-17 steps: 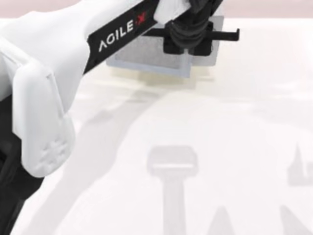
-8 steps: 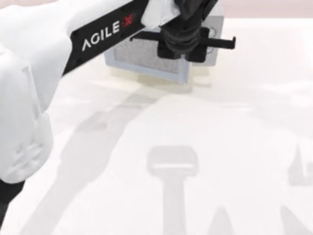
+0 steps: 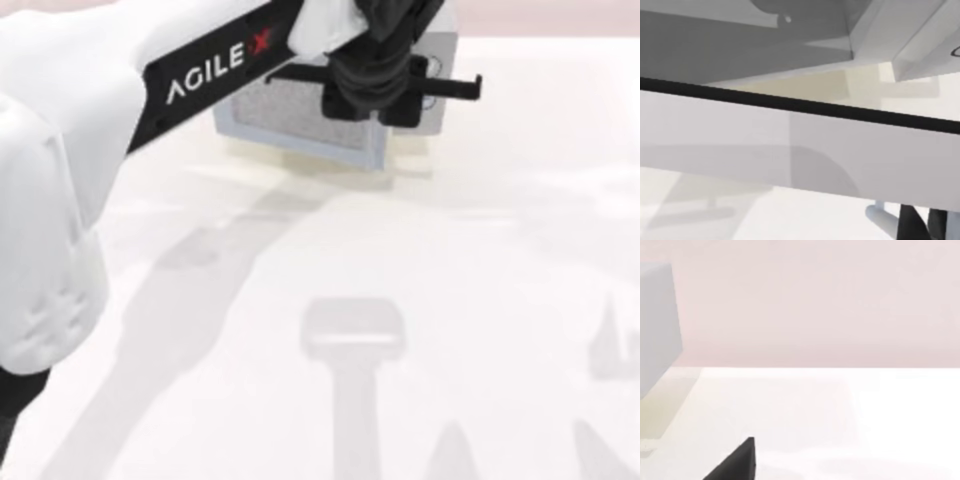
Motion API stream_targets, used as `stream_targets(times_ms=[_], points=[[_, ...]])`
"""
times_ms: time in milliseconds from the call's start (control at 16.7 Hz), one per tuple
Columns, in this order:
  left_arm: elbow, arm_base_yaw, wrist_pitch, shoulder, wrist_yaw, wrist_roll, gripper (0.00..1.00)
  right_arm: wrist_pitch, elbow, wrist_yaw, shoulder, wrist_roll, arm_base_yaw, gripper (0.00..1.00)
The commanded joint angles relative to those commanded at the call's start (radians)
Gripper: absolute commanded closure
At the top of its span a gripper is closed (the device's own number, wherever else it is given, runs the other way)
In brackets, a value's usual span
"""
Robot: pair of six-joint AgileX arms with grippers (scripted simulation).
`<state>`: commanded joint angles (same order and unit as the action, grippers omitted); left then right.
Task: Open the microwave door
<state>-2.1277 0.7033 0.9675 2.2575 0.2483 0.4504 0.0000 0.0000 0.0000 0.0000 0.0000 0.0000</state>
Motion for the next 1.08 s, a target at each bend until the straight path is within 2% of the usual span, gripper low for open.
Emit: stream_targets(times_ms=[1080], points=[[0.044,0.002,-0.023,-0.023,-0.012,-0.021,1.0,0.0,0.0,0.0,0.0,0.0,0.0,0.0]])
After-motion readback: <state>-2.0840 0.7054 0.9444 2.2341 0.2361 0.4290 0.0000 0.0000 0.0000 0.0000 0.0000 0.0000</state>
